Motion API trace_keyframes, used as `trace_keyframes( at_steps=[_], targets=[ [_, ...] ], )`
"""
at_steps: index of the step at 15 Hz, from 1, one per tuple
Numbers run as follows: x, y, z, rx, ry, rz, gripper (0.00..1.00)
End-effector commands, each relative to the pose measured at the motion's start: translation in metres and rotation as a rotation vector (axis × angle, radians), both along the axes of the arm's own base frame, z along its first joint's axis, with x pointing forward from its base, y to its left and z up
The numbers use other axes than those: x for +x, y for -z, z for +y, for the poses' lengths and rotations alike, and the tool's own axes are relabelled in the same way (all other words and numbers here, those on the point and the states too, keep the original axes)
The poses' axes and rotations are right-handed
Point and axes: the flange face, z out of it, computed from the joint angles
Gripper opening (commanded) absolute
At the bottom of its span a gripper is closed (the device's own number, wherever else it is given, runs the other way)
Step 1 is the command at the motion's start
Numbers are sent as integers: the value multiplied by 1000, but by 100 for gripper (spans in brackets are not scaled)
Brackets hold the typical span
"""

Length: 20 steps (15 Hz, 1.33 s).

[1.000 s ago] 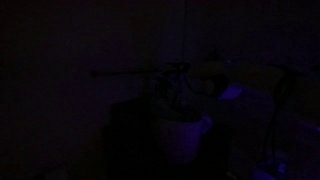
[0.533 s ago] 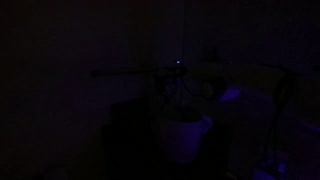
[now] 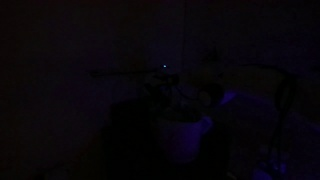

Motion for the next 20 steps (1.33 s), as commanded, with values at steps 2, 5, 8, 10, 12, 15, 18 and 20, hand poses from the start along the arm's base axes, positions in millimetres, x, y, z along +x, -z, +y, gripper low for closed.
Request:
trace_keyframes(
  at_steps=[2, 5, 8, 10, 12, 15, 18, 20],
  targets=[
    [6, 18, 61, -35, -102, 118, 10],
    [12, 30, 109, -87, -200, 134, 10],
    [16, 39, 153, -155, -298, 143, 10],
    [19, 40, 182, -189, -377, 121, 10],
    [22, 39, 217, -209, -459, 101, 10],
    [20, 40, 274, -221, -605, 81, 10],
    [18, 37, 324, -198, -685, 33, 10],
    [15, 34, 354, -182, -711, -11, 10]
  ],
)
